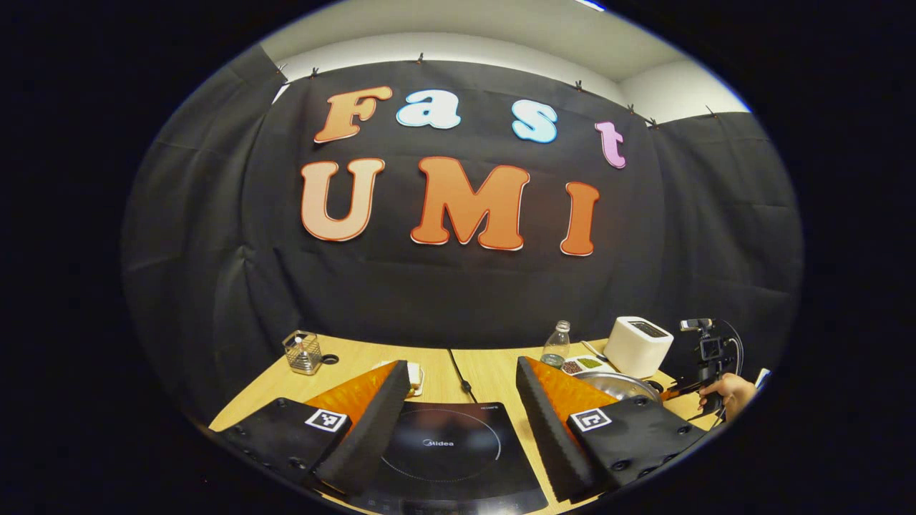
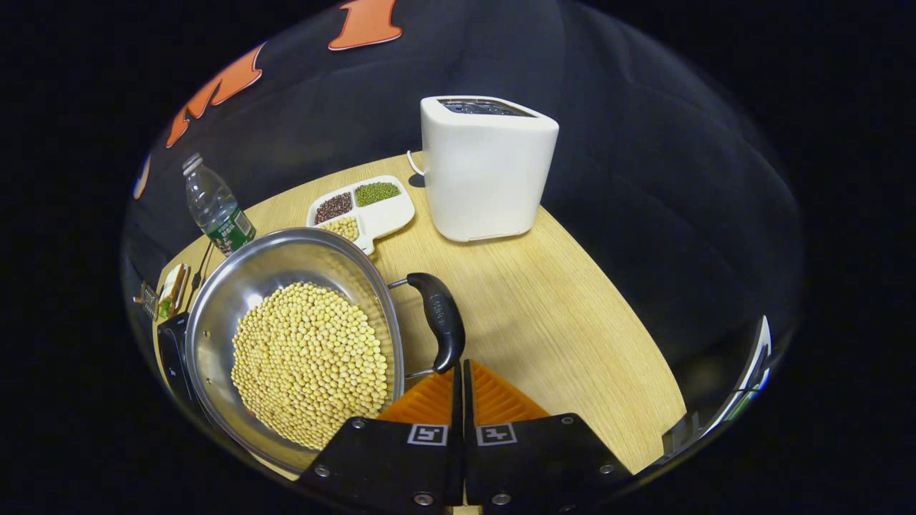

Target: First push the handle of the pot to place it horizontally, then grasp the pot with both hands and set it on the induction cooktop.

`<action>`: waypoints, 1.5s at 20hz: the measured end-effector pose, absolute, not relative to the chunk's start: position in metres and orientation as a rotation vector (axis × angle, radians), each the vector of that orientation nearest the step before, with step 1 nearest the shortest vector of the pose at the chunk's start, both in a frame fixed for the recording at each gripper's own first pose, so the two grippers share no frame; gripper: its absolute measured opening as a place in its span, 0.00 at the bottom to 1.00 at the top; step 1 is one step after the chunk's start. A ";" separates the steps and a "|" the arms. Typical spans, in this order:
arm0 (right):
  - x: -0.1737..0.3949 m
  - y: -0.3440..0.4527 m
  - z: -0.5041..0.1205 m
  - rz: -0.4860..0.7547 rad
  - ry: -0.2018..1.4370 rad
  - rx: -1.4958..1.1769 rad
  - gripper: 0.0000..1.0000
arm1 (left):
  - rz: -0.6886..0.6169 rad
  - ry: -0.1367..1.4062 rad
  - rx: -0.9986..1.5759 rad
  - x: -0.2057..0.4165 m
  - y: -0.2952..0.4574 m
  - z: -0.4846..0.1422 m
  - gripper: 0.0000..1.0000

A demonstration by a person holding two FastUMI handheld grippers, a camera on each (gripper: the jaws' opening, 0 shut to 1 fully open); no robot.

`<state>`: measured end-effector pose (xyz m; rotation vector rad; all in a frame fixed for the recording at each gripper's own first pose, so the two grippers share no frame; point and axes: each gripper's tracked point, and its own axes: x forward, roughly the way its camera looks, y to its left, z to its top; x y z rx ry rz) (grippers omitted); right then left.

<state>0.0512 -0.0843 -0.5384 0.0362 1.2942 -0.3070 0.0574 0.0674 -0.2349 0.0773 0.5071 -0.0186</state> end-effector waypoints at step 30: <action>0.113 -0.060 -0.517 -0.017 1.162 -0.045 0.94 | -0.092 1.206 0.037 0.070 -0.059 -0.533 0.96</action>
